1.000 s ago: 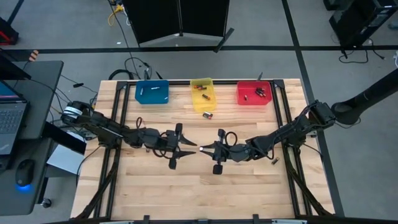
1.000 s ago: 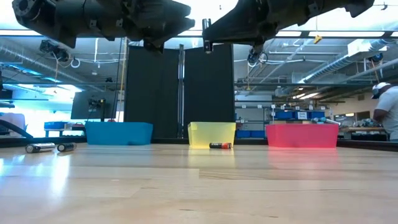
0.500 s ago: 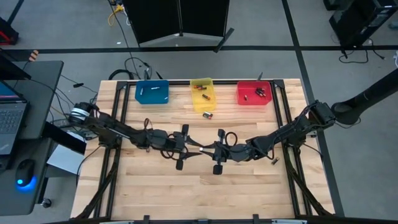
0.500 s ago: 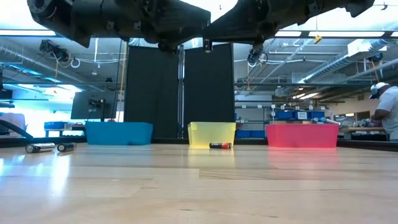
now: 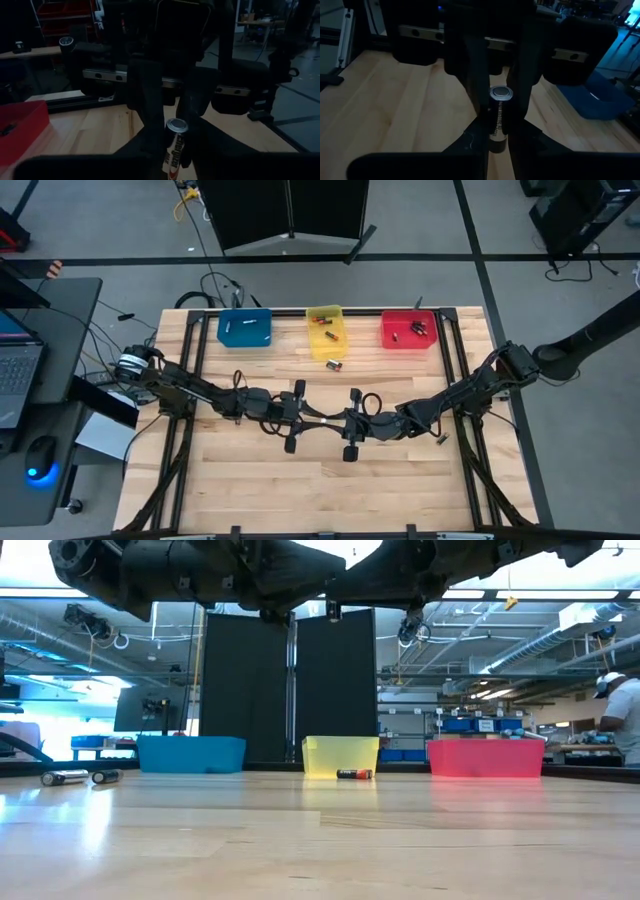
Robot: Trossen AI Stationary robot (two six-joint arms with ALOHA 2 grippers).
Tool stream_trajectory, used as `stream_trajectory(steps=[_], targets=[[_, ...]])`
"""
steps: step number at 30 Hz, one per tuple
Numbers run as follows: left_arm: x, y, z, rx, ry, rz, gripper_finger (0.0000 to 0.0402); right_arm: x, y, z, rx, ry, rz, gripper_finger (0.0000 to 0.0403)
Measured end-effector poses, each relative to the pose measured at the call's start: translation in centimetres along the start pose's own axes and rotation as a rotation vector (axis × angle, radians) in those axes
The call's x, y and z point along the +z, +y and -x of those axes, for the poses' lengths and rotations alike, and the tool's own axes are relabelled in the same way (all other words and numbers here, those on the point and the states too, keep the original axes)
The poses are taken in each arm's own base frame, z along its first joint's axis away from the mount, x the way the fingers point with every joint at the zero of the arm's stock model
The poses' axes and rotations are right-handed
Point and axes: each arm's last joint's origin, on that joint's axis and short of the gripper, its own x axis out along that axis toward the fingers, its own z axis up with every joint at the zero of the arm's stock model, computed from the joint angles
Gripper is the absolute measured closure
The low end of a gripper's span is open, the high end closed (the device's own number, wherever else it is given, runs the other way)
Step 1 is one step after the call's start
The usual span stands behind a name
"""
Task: Sort batteries
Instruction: Put the bottom right silver battery into the blue bin
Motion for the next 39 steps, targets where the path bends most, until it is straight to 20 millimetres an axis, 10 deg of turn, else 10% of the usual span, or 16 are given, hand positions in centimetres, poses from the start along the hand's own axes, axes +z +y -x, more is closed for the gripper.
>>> stream_trajectory(steps=[12, 26, 39], targets=[[0.1, 0.0, 0.0, -0.006, -0.008, -0.001, 0.0348, 0.1, 0.0, 0.0, 0.001, -0.005, -0.026, 0.0344], [1.4, 0.2, 0.7, -0.007, -0.032, -0.027, 0.0348, 0.2, -0.1, 0.0, -0.021, -0.012, -0.045, 0.0146], [5.2, 3.7, 5.4, 0.279, 0.217, -0.034, 0.0348, -1.1, -0.5, 0.1, -0.118, 0.111, 0.012, 0.0153]])
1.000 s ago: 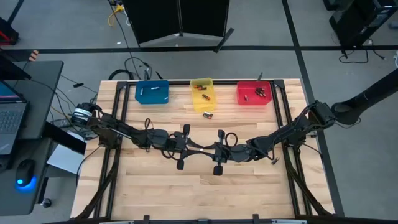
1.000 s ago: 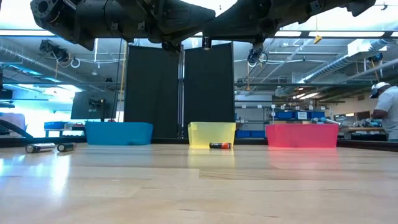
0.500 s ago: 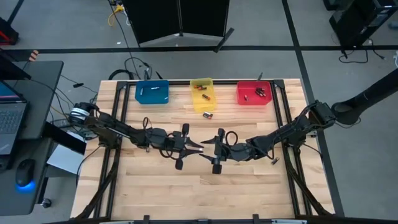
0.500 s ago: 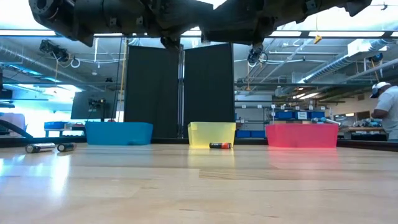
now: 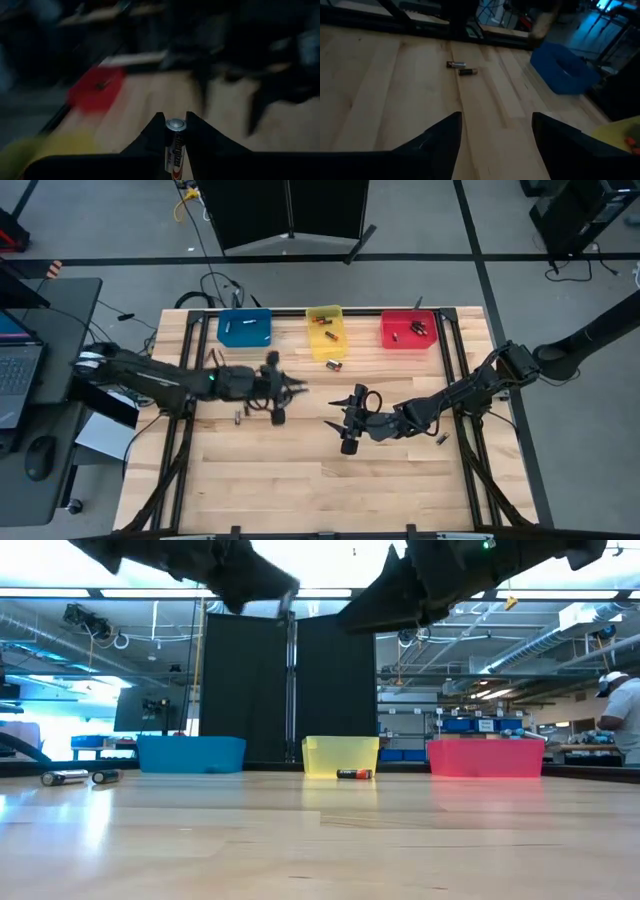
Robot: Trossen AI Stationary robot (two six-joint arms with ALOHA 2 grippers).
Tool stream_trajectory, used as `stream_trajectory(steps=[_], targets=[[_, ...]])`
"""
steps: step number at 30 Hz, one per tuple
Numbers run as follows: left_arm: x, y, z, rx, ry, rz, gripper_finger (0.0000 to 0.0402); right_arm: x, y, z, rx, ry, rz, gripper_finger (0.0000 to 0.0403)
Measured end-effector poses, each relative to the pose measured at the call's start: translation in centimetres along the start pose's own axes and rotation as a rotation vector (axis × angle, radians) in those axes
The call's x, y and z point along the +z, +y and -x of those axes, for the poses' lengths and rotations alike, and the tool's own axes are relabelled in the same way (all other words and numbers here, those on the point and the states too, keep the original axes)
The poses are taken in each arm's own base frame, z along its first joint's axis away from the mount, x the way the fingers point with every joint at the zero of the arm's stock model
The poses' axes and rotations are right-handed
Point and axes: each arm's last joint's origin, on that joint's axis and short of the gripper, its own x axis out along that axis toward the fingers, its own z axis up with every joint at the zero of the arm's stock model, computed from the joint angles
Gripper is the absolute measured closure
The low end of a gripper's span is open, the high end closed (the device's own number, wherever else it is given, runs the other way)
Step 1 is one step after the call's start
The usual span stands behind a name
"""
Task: Sort batteries
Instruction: Put the bottom right silver battery into the blue bin
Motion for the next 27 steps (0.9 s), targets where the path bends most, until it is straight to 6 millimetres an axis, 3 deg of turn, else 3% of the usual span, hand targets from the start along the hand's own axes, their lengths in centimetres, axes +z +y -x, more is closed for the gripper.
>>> stream_trajectory(steps=[8, 13, 17, 21, 27], targets=[[1.5, 7.2, 3.4, 0.266, 0.456, 0.052, 0.0348, -0.2, -0.2, -0.1, -0.006, 0.017, -0.006, 0.0163], [1.7, 12.8, 4.5, 0.38, 0.6, 0.14, 0.0348, -0.3, -0.7, -0.5, -0.025, 0.029, -0.028, 0.0171], [0.5, 16.9, 4.9, 0.443, 0.657, 0.225, 0.0348, -0.3, -1.1, -0.7, -0.036, 0.031, -0.032, 0.0178], [-2.0, 20.4, 4.9, 0.487, 0.748, 0.316, 0.0348, -0.3, -1.2, -0.8, -0.04, 0.033, -0.034, 0.0184], [-6.2, 24.0, 4.0, 0.511, 0.875, 0.413, 0.0348, -0.3, -1.2, -0.8, -0.036, 0.035, -0.032, 0.0192]])
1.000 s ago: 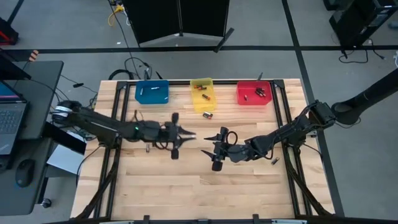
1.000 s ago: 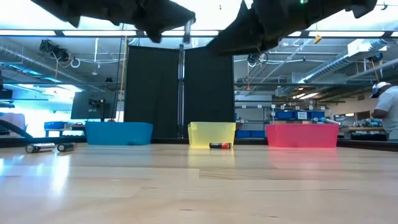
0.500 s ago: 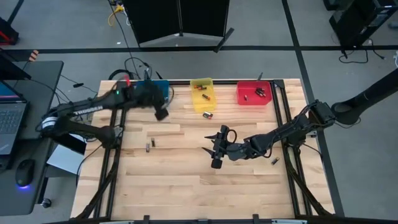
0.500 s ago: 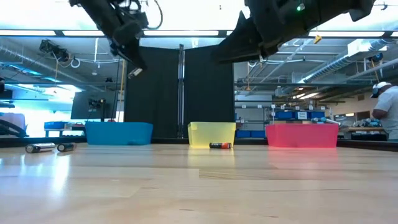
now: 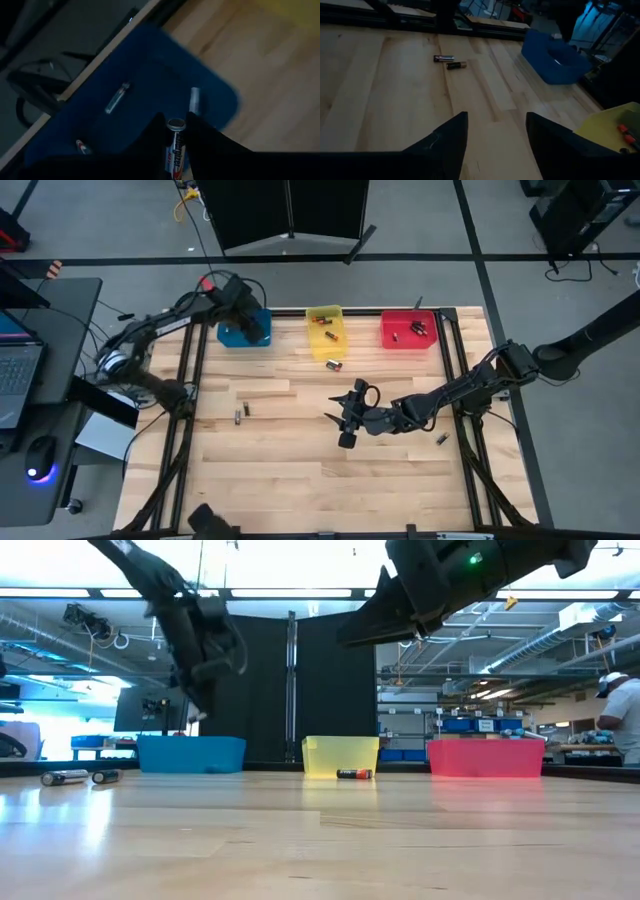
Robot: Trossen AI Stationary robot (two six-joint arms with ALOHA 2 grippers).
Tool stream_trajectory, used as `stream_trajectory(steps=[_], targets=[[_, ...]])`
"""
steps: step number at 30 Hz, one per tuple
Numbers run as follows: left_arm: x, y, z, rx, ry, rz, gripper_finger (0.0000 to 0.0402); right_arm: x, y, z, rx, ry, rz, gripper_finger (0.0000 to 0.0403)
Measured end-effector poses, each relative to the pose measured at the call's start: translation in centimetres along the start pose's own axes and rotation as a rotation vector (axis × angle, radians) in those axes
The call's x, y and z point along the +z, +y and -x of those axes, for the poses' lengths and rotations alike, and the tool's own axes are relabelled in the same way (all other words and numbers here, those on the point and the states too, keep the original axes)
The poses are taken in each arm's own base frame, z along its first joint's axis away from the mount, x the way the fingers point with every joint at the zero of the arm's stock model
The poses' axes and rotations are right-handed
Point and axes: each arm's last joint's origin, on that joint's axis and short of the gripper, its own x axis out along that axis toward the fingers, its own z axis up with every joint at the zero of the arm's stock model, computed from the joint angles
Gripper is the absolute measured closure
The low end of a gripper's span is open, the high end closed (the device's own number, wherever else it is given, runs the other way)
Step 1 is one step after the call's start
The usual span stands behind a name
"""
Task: Sort batteries
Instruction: Put the bottom right silver battery into the blue bin
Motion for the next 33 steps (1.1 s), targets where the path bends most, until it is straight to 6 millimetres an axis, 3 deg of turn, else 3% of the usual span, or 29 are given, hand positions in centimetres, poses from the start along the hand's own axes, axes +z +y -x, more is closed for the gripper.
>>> stream_trajectory(steps=[8, 19, 33], targets=[[-0.7, 1.9, -4.9, 0.011, 0.141, 0.073, 0.0348, 0.0, 0.0, 0.0, 0.0, 0.001, 0.0, 0.0194], [-1.4, 2.6, -8.6, 0.008, 0.219, 0.115, 0.0348, 0.0, 0.0, 0.0, 0.001, 0.0, -0.008, 0.02], [-1.3, 2.6, -9.2, -0.008, 0.198, 0.173, 0.0348, 0.0, 0.0, 0.0, 0.002, -0.001, -0.009, 0.0203]])
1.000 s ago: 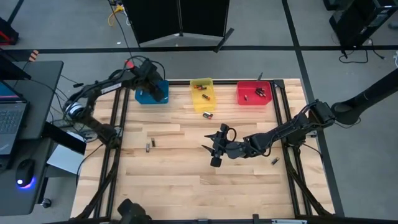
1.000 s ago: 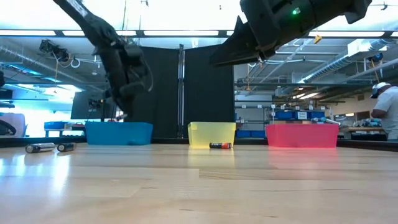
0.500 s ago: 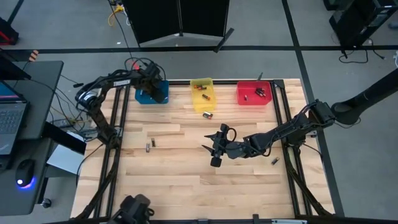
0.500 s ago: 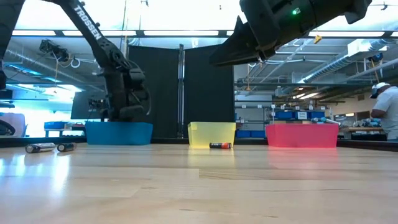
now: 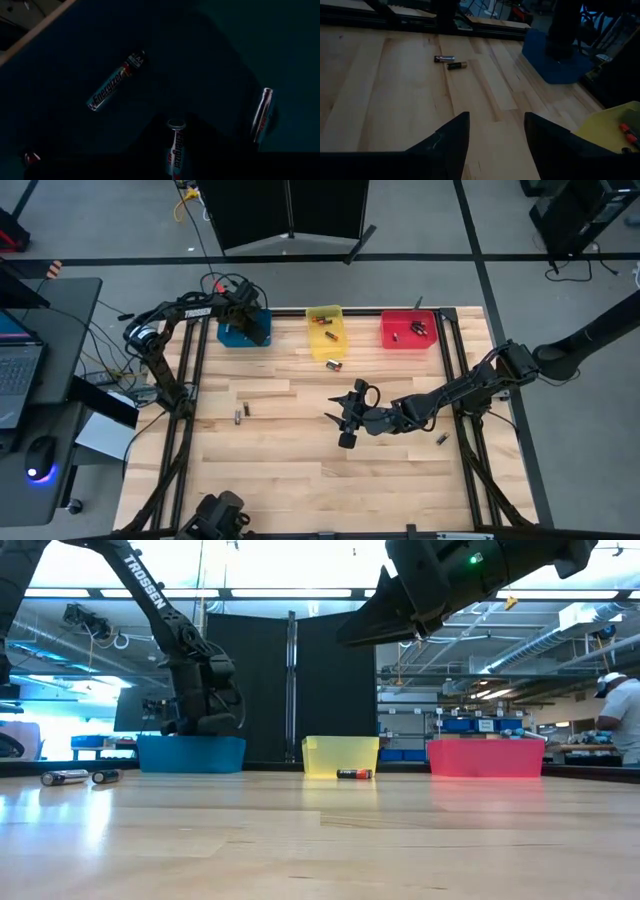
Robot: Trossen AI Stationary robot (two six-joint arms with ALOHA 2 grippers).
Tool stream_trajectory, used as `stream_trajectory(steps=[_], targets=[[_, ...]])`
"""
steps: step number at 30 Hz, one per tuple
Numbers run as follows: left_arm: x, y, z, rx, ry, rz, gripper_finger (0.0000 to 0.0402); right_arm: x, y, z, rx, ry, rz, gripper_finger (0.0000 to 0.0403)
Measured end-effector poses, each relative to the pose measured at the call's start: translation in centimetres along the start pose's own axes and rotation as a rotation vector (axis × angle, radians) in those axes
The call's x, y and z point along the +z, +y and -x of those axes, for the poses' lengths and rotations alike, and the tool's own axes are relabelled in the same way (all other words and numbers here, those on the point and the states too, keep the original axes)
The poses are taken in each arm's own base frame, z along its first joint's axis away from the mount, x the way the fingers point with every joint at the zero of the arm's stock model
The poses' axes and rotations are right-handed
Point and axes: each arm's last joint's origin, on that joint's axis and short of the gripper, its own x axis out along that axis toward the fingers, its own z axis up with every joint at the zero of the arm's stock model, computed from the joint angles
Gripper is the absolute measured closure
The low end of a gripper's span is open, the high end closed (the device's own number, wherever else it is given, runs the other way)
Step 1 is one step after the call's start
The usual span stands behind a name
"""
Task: Sort batteries
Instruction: Put the bottom right silver battery into the blue bin, then put the bottom silver battery into the blue bin
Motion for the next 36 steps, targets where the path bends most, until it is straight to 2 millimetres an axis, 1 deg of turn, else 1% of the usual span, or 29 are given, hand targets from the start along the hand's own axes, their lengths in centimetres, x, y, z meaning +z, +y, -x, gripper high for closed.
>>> stream_trajectory(steps=[4, 6, 9, 11, 14, 16, 21, 30, 34, 36], targets=[[0.0, 0.0, 0.0, 0.0, 0.0, 0.002, 0.0347, 0.0, 0.0, 0.0, 0.0, 0.0, 0.0, 0.0203], [0.0, 0.0, 0.0, -0.001, 0.0, 0.003, 0.0326, 0.0, 0.0, 0.0, 0.0, 0.0, 0.0, 0.0202], [0.0, 0.0, 0.0, -0.001, -0.001, 0.016, 0.0282, 0.0, 0.0, 0.0, 0.0, 0.0, 0.0, 0.0203], [0.0, 0.0, 0.0, -0.001, 0.0, 0.014, 0.0262, 0.0, 0.0, 0.0, 0.0, 0.0, 0.0, 0.0205], [0.0, 0.0, 0.1, -0.001, -0.003, 0.0, 0.0253, 0.0, 0.0, 0.0, 0.0, 0.0, 0.0, 0.0205], [0.1, 0.0, 0.5, 0.004, -0.016, -0.001, 0.0253, 0.0, 0.0, 0.0, 0.0, 0.0, 0.0, 0.0205], [0.3, 0.1, 2.3, 0.032, -0.079, 0.002, 0.0251, 0.0, -0.1, -0.1, -0.004, 0.001, -0.001, 0.0205], [0.4, -0.4, 7.0, 0.057, -0.24, 0.035, 0.025, -0.1, -0.1, -0.1, 0.003, 0.009, 0.003, 0.0205], [-0.3, -0.9, 8.8, 0.054, -0.321, 0.021, 0.025, -0.1, -0.2, -0.2, 0.0, 0.015, 0.006, 0.0206], [-1.0, -1.4, 9.5, 0.047, -0.354, 0.008, 0.025, -0.1, -0.3, -0.2, -0.004, 0.016, 0.005, 0.0205]])
